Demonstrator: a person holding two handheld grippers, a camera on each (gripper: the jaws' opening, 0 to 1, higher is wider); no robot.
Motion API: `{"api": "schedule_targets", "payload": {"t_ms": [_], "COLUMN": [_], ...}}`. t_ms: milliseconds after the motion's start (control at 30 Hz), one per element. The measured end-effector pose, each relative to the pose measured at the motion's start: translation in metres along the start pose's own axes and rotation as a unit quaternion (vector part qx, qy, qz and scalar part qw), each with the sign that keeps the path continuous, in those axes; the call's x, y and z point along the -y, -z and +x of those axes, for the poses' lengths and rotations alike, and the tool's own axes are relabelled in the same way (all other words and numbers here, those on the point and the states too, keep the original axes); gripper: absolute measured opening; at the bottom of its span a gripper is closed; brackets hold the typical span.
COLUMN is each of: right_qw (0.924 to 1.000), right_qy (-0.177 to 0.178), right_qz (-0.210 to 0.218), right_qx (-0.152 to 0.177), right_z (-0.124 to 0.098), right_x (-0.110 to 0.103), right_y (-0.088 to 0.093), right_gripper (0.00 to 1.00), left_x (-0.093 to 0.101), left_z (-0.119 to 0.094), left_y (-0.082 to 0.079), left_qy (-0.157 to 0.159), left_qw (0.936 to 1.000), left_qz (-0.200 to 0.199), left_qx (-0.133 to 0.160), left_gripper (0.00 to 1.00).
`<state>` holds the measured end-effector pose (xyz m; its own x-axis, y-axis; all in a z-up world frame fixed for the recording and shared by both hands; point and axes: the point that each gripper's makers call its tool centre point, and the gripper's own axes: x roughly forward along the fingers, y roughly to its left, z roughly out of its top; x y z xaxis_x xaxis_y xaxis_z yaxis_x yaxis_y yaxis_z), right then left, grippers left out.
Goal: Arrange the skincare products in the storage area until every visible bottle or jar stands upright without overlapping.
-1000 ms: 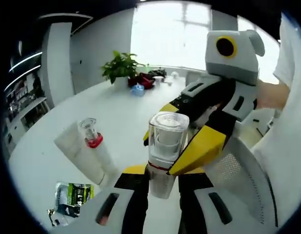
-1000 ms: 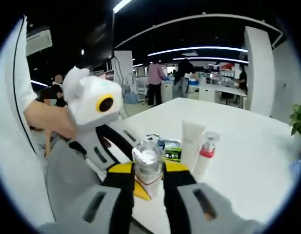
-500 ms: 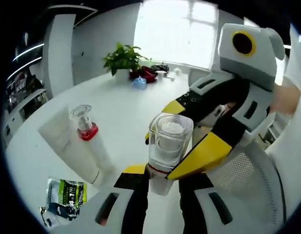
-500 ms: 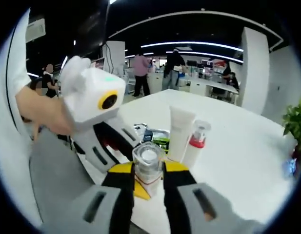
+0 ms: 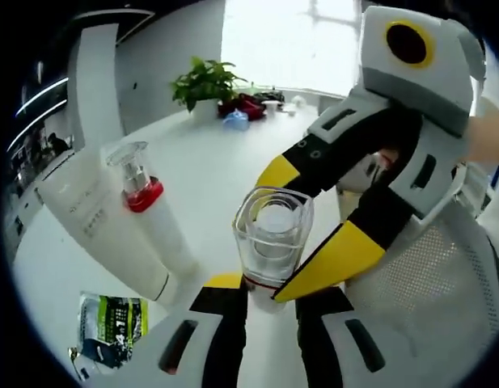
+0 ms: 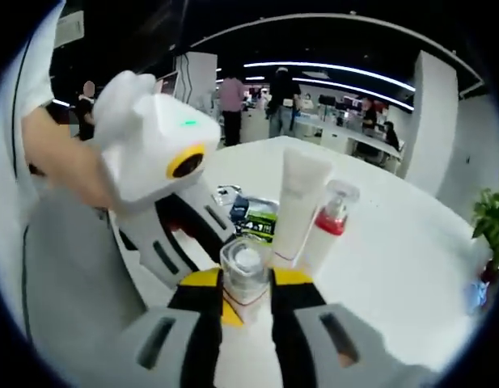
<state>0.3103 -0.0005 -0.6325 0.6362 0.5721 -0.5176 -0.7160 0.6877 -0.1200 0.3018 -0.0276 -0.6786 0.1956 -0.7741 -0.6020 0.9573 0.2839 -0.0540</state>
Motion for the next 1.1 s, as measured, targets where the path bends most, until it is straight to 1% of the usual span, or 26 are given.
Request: {"api": "schedule_targets", "payload": {"t_ms": [233, 500, 633, 833, 1100], "right_qw": [1.0000, 0.9997, 0.9997, 0.9995, 0.9991], "right_qy": [-0.002, -0.001, -0.004, -0.002, -0.008], "right_qz": [0.007, 0.022, 0.023, 0.031, 0.041], "right_qx": [-0.004, -0.007, -0.008, 0.000, 0.007], "right_z": [0.013, 0.024, 0.030, 0.034, 0.038], "right_x": [0.006, 0.020, 0.028, 0.038, 0.048], "right_y": [0.009, 0.019, 0.020, 0.018, 0.017], "right_gripper": [0.21, 0.22, 0.22, 0.22, 0.22], "left_x": [-0.012, -0.025, -0.032, -0.043, -0.052], "left_z": [0.009, 0.024, 0.028, 0.033, 0.037], "left_y": [0.010, 0.013, 0.012, 0.007, 0.003], "left_qy": [-0.006, -0.007, -0.009, -0.008, -0.009], "left_qw": [0.9999, 0.9998, 0.9998, 0.9999, 0.9999], "left_qz": [0.001, 0.003, 0.002, -0.002, -0.009], "left_qx": [-0.011, -0.018, -0.018, -0.006, -0.004], "left_gripper": [0.19, 0.19, 0.19, 0.19, 0.19]}}
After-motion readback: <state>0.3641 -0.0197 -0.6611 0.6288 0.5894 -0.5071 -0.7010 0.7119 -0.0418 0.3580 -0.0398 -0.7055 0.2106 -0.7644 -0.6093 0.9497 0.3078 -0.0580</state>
